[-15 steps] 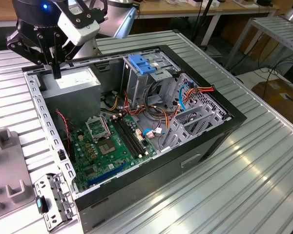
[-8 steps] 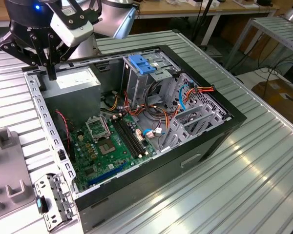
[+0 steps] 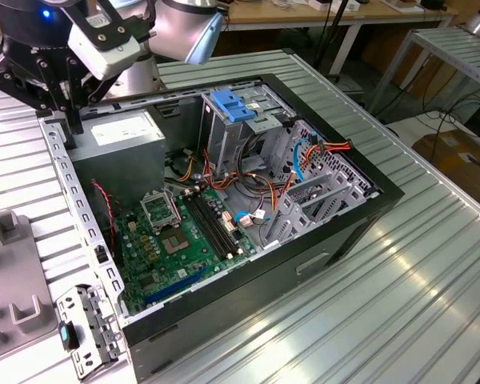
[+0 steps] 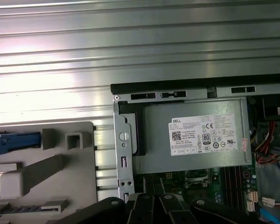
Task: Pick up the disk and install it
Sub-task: 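Reach for the disk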
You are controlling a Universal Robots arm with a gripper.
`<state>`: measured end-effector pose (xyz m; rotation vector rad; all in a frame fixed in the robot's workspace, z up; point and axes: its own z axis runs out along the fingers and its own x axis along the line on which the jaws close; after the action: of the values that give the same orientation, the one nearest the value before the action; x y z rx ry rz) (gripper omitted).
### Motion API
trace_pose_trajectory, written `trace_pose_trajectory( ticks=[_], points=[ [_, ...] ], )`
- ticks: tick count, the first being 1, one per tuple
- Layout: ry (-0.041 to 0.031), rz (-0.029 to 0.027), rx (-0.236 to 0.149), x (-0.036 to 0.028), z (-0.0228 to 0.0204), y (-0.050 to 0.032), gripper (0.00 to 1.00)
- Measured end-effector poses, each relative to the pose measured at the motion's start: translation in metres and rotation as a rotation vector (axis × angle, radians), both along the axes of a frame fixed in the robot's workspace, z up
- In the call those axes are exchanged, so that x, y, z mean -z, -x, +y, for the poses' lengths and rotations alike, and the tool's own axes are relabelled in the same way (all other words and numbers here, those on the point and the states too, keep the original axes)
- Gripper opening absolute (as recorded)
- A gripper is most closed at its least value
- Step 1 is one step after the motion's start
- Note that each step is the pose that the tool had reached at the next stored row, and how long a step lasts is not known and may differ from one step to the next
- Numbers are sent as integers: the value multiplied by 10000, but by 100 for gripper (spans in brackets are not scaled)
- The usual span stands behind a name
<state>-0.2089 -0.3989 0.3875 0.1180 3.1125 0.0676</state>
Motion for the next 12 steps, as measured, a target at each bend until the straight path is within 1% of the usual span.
trace_pose_trajectory(
  ticks=[4,12],
  points=[
    [0,0,0,8,0,81,11],
    [1,0,0,19,0,199,11]
  ],
)
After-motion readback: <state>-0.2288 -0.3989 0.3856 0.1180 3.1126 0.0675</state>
